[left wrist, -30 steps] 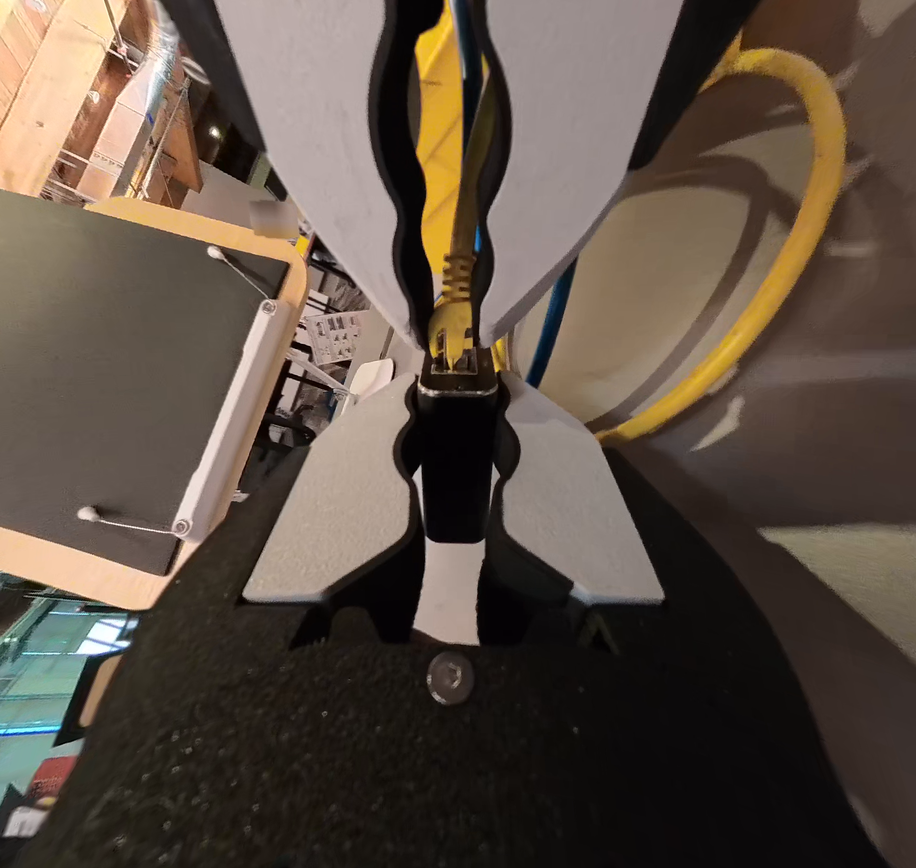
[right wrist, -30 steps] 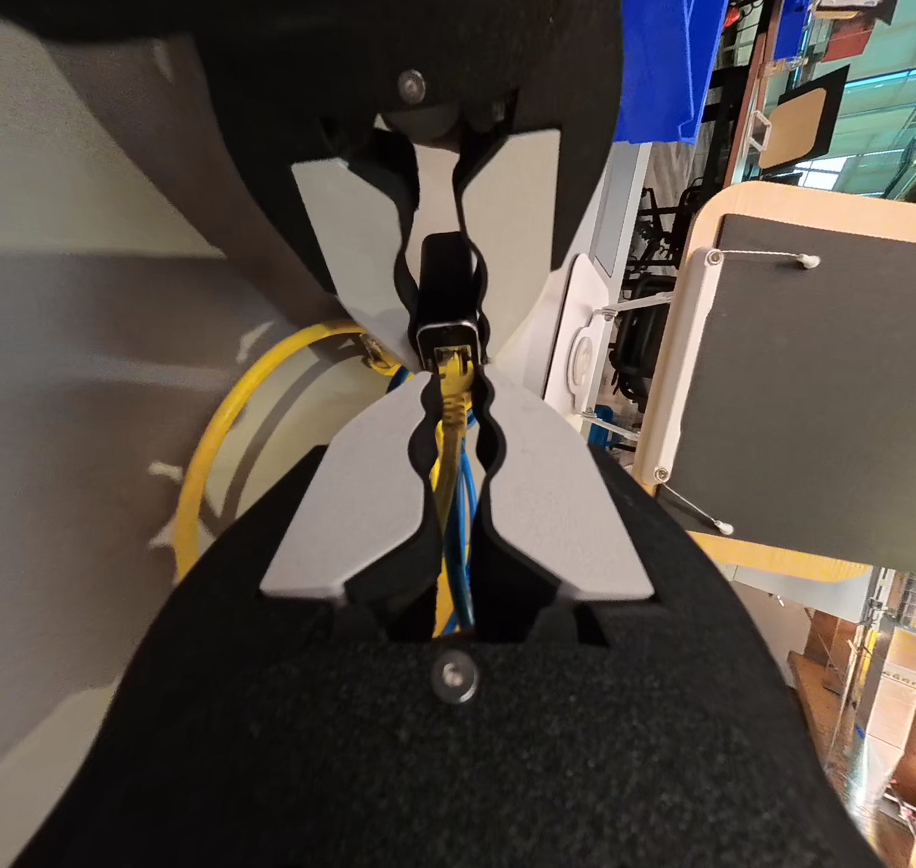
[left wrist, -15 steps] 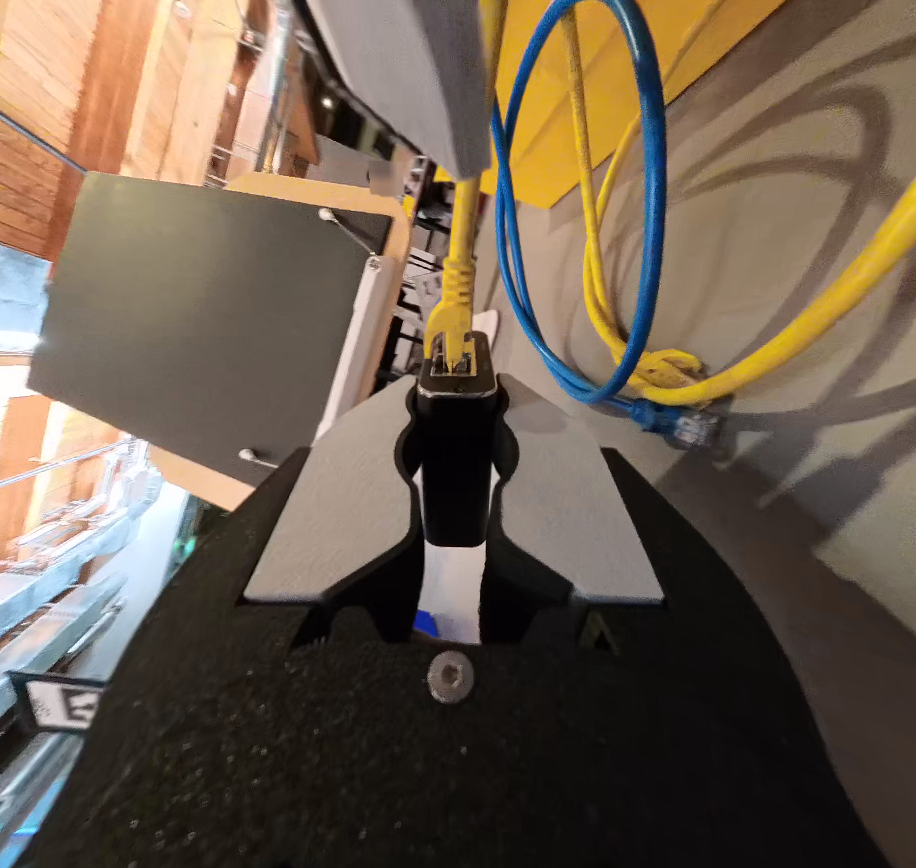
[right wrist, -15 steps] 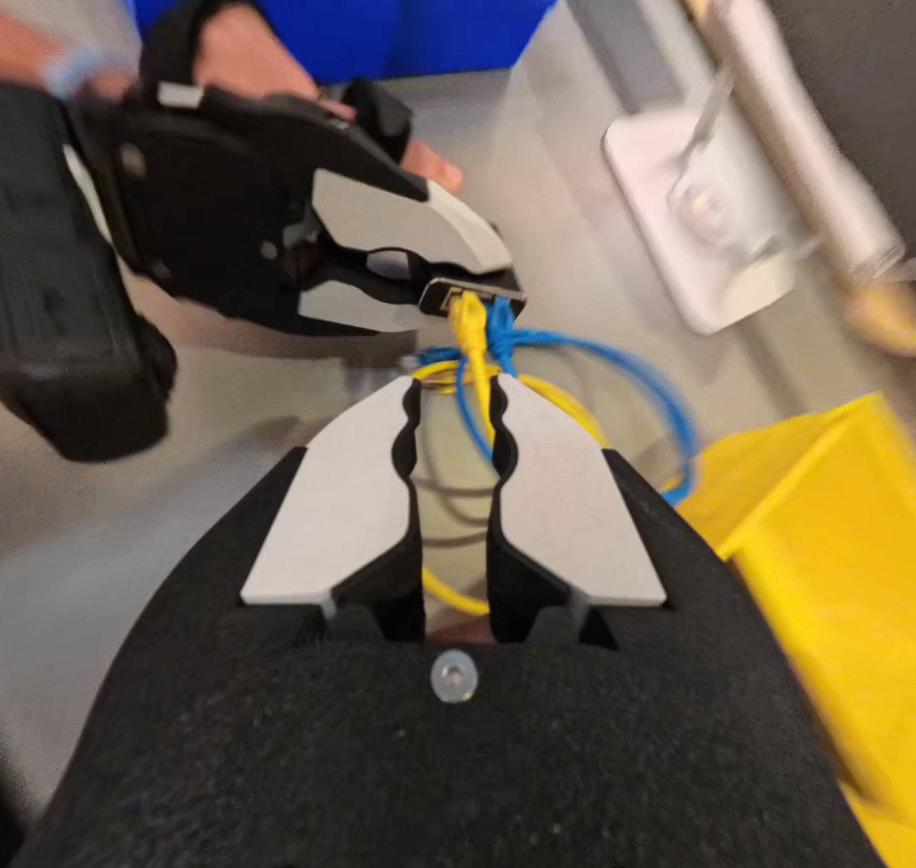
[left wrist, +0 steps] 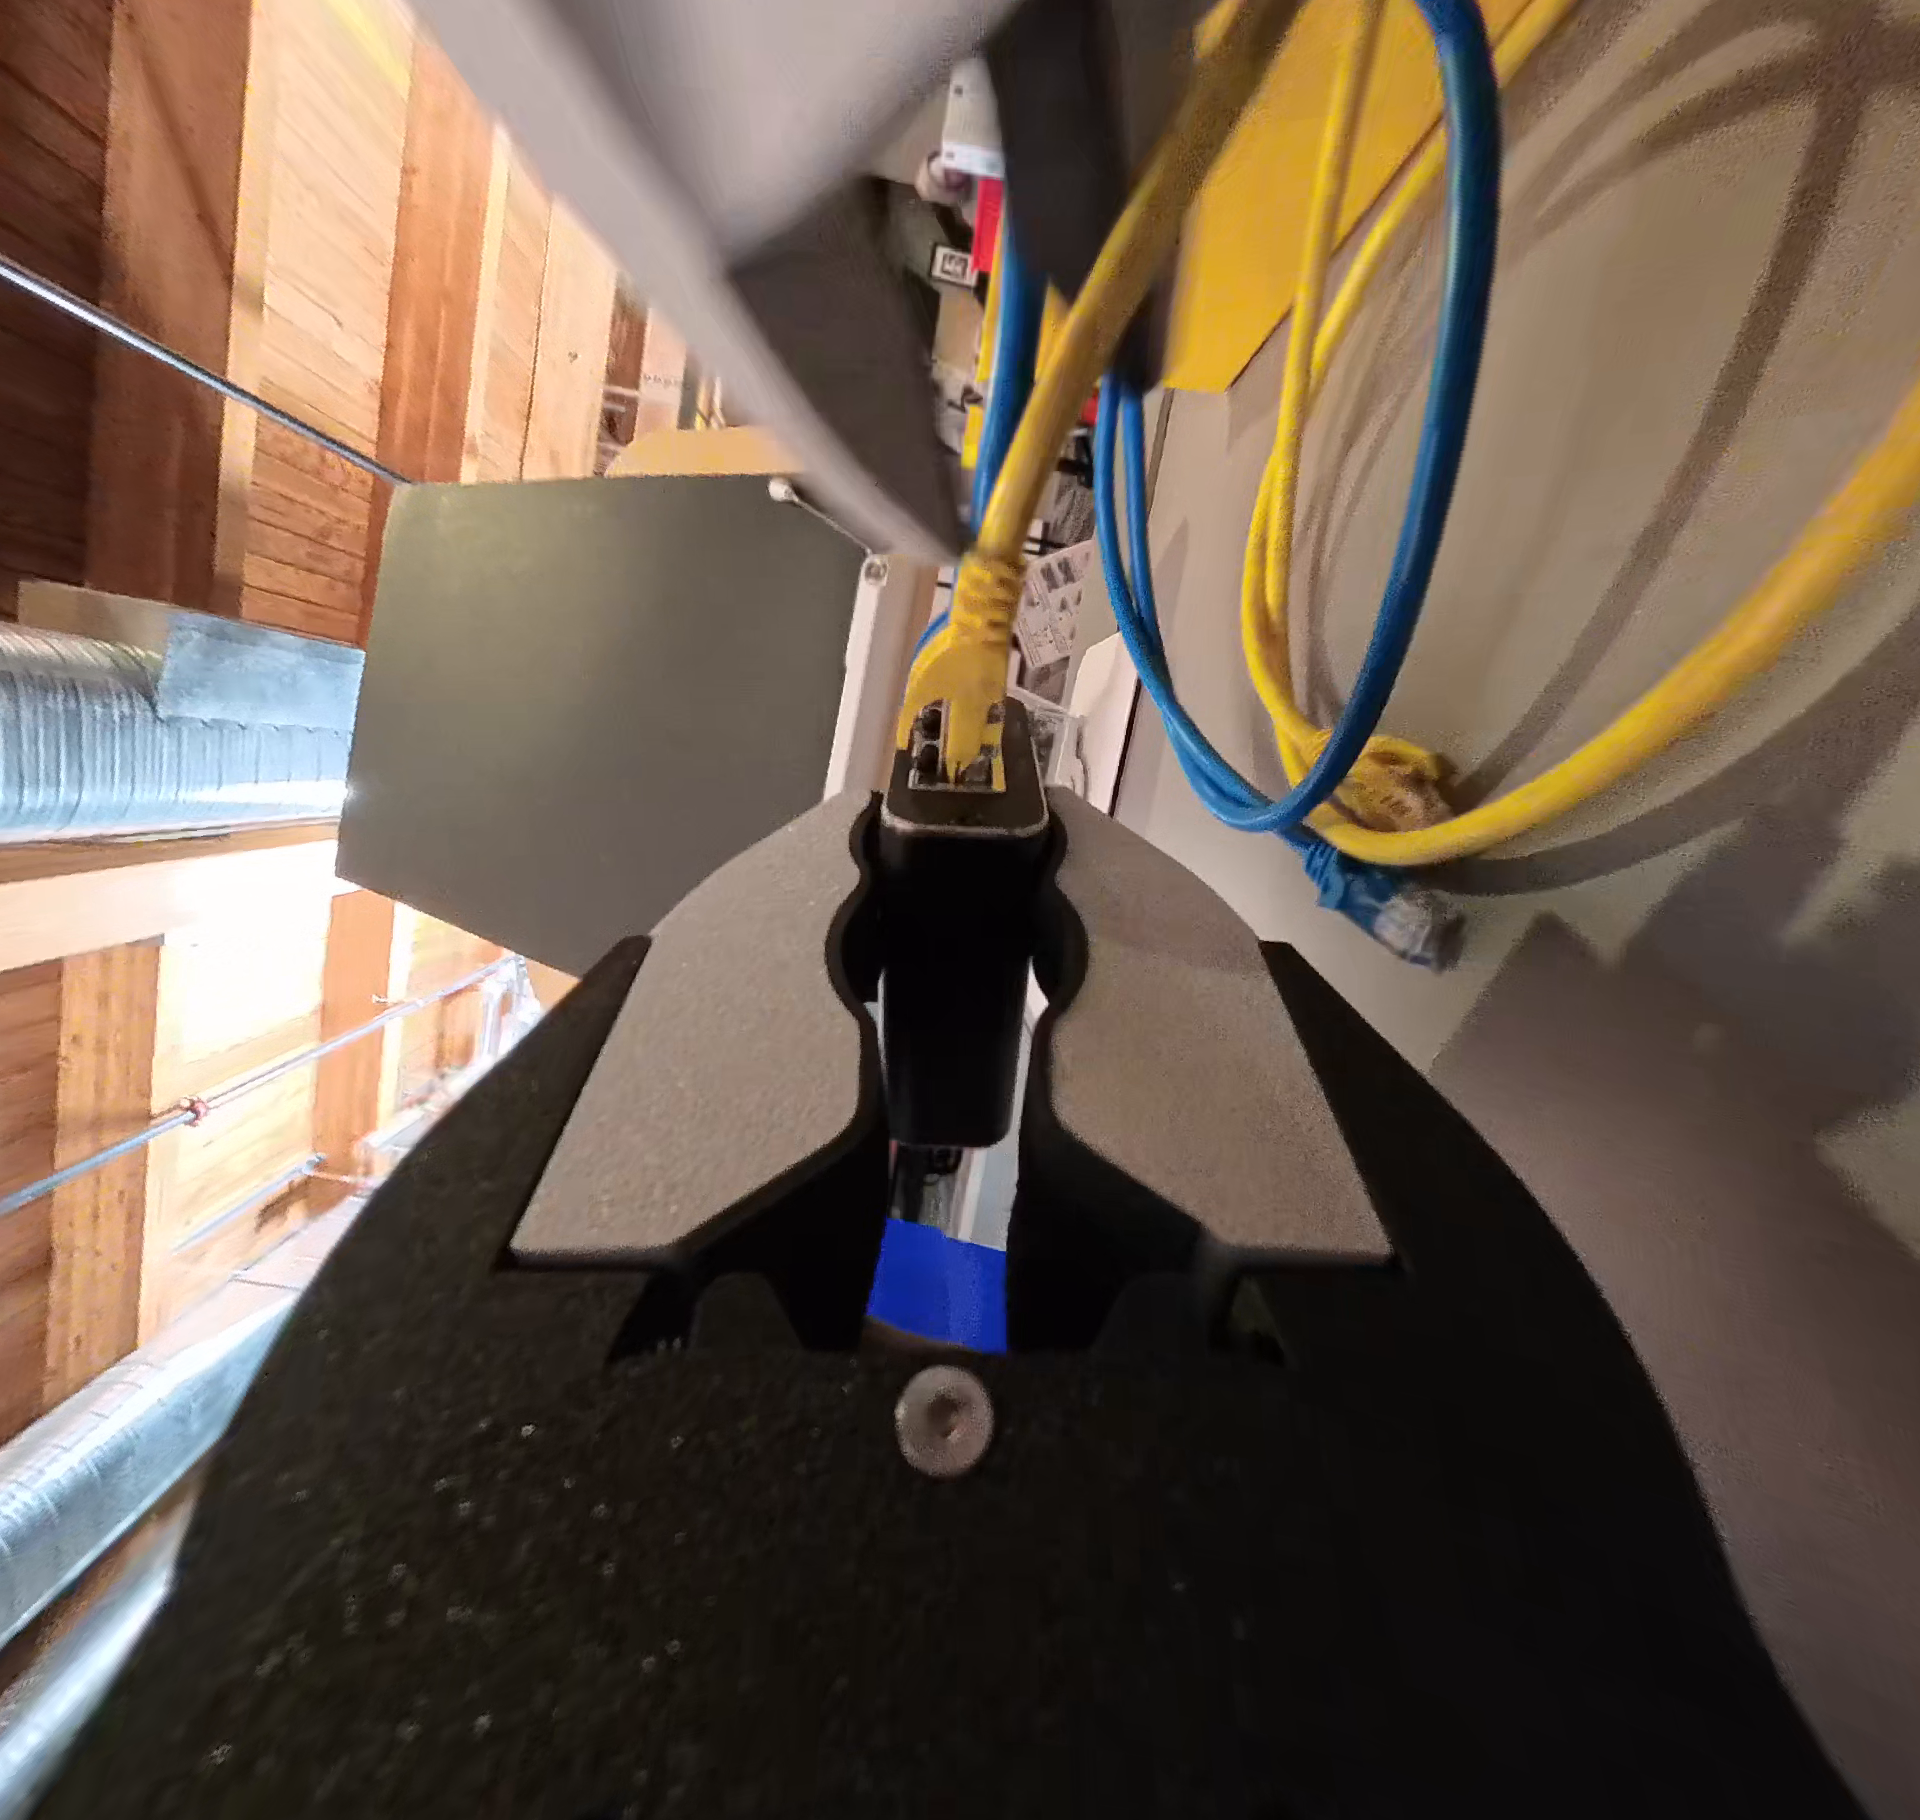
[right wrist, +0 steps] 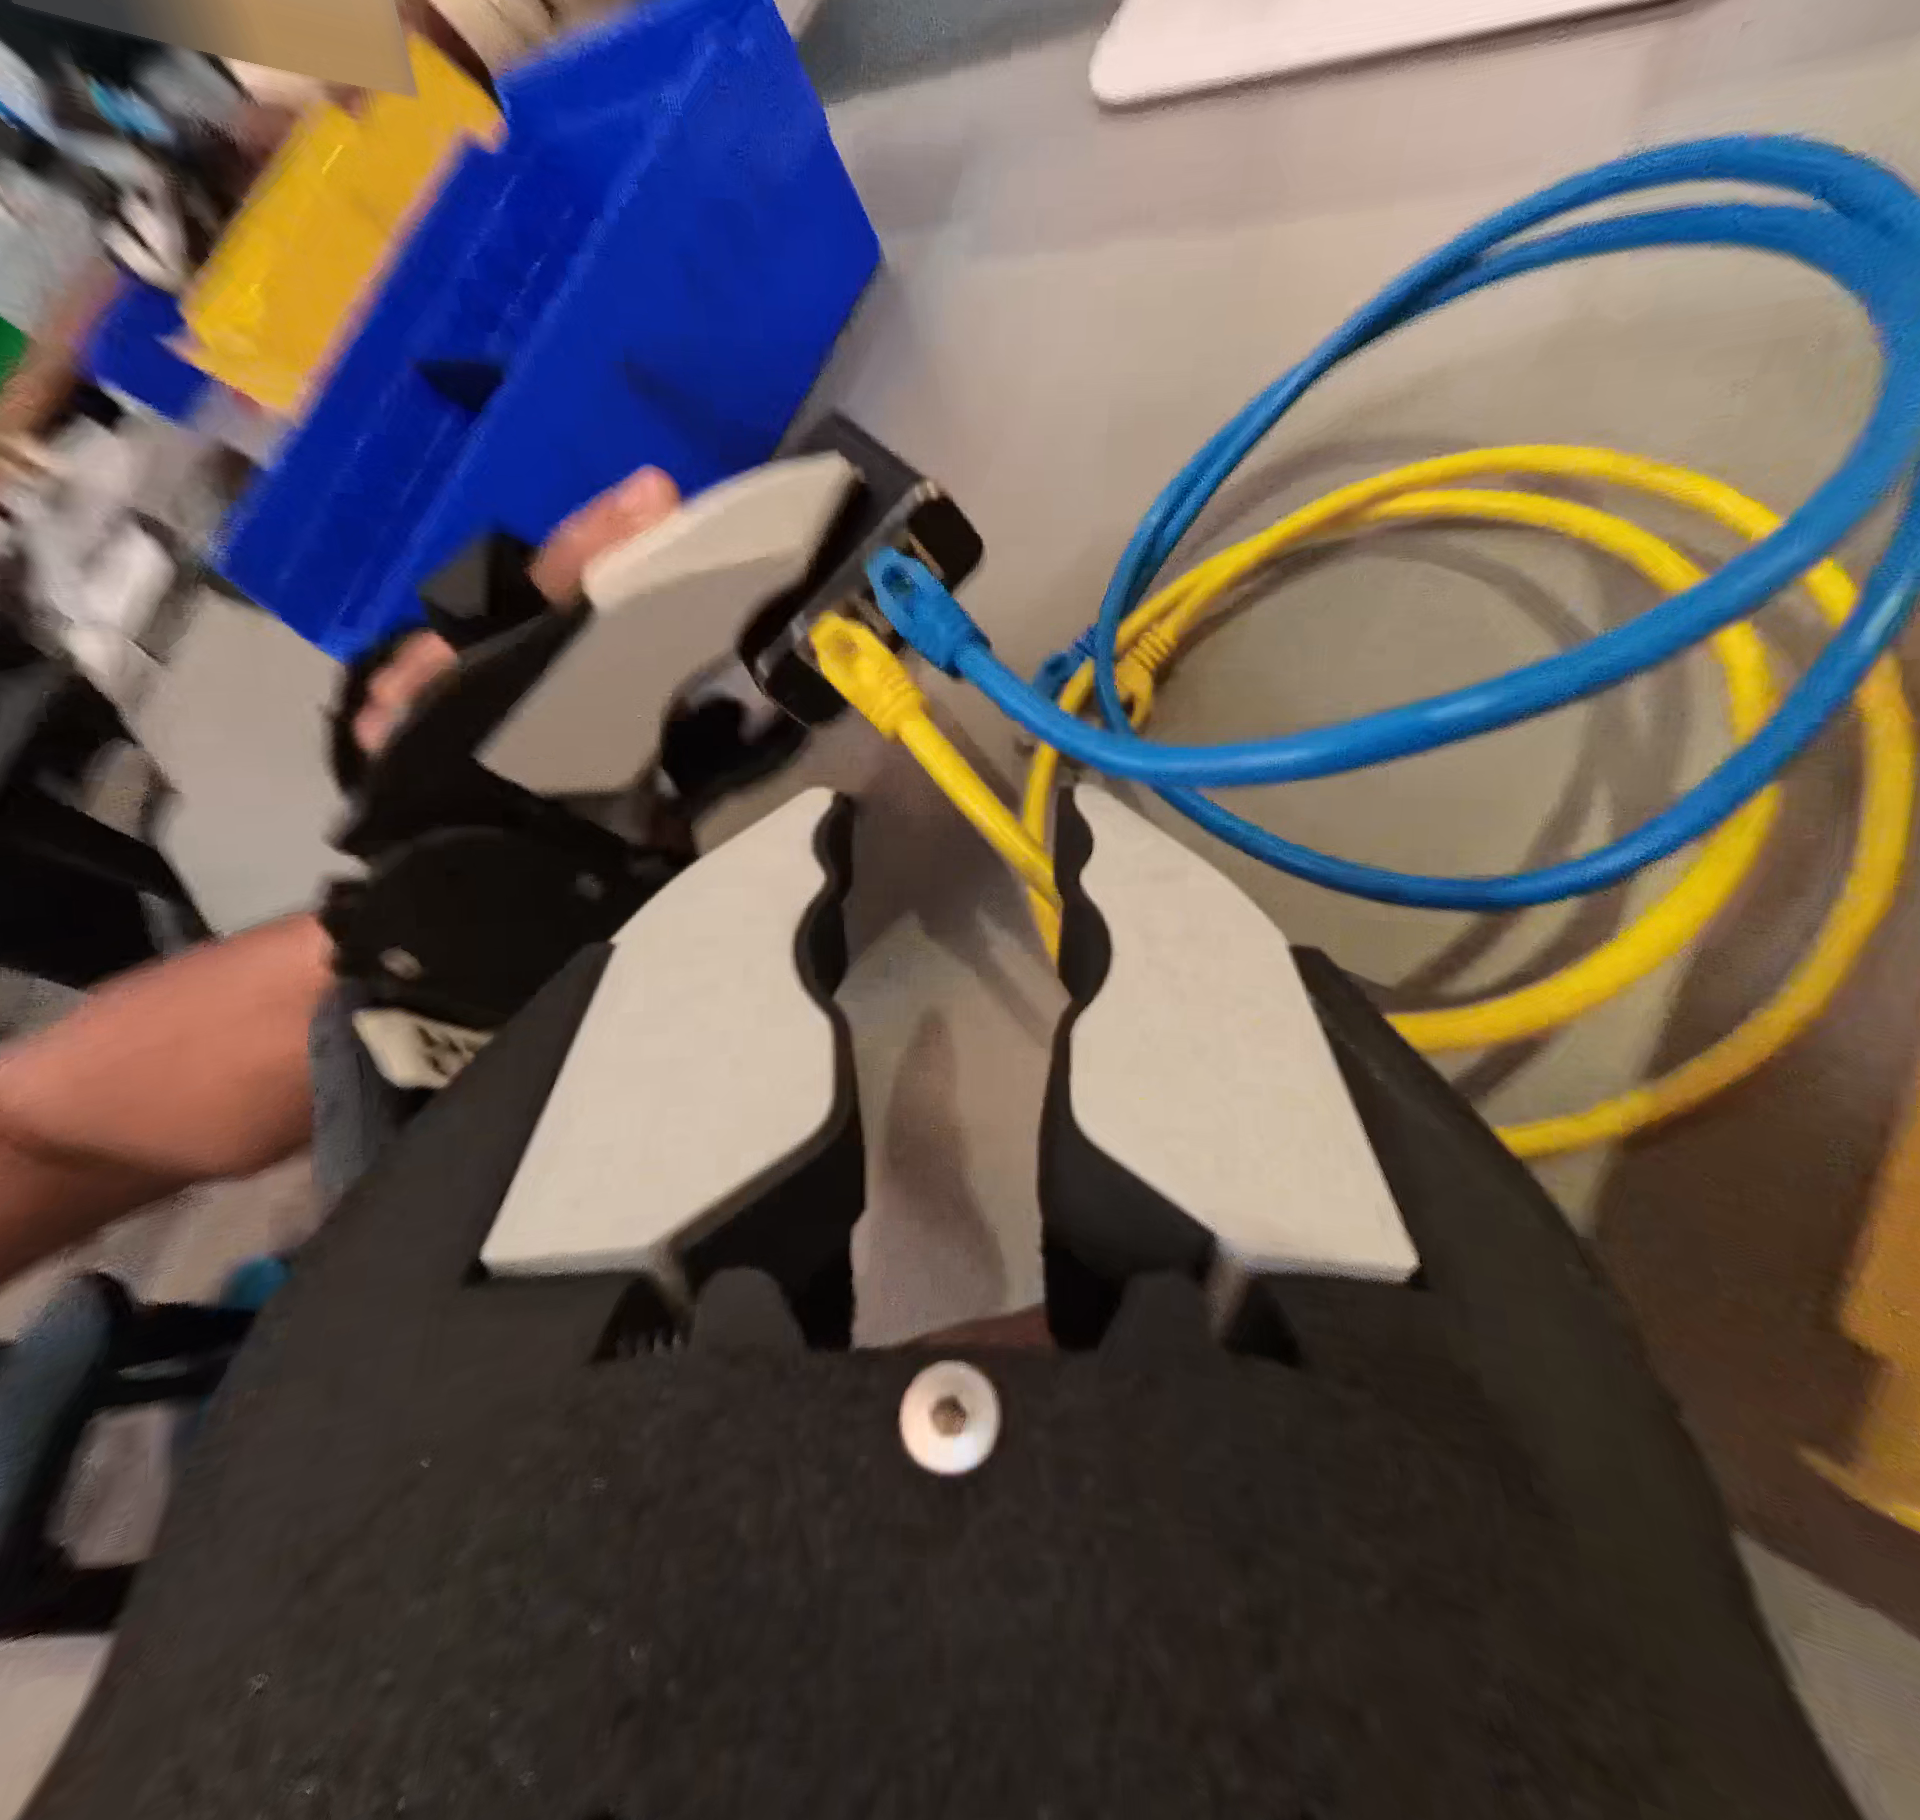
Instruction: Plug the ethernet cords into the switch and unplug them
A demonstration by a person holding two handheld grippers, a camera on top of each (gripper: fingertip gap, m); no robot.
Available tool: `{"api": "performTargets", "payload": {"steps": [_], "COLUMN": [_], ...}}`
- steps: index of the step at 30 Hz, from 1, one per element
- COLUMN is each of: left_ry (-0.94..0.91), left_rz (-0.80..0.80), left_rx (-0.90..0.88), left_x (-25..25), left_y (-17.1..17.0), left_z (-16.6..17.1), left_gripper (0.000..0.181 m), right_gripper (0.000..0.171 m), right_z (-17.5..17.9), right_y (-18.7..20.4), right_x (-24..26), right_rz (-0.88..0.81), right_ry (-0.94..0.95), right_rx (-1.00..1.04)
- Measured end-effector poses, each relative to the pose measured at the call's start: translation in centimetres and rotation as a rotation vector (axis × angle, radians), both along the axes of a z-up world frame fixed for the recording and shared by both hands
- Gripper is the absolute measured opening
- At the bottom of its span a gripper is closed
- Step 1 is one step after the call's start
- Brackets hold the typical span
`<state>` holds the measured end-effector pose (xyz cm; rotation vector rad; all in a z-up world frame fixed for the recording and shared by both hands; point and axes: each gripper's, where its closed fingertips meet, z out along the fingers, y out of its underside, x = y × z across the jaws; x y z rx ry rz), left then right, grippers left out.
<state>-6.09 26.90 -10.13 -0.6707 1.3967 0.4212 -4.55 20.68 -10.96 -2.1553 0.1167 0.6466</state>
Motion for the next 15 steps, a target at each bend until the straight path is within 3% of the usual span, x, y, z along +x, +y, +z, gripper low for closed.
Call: {"api": "performTargets", "payload": {"steps": [1, 3, 8, 10, 13, 15], "left_ry": [0.005, 0.007, 0.000, -0.007, -0.010, -0.011], "left_rz": [-0.007, 0.002, 0.018, 0.034, 0.052, 0.046], "left_rx": [0.015, 0.035, 0.080, 0.101, 0.071, 0.077], "left_x": [0.1, 0.2, -0.1, -0.3, -0.7, -0.8], "left_y": [-0.3, -0.8, -0.6, -0.2, 0.6, 0.6], "left_z": [0.0, 0.0, 0.5, 1.0, 0.8, 0.9], "left_gripper": [0.025, 0.024, 0.024, 0.024, 0.024, 0.024], "right_gripper": [0.030, 0.032, 0.010, 0.002, 0.025, 0.030], "right_z": [1.0, 2.1, 1.6, 1.2, 1.5, 1.8], "right_y": [0.3, 0.5, 0.9, 0.9, 0.5, 0.2], "right_x": [-0.4, -1.4, -0.7, 0.0, 1.4, 2.7], "right_rz": [-0.011, -0.007, -0.057, -0.069, -0.102, -0.123], "right_ry": [0.101, 0.290, 0.492, 0.453, 0.307, 0.139], "right_rx": [0.055, 0.093, 0.053, 0.043, 0.054, 0.086]}}
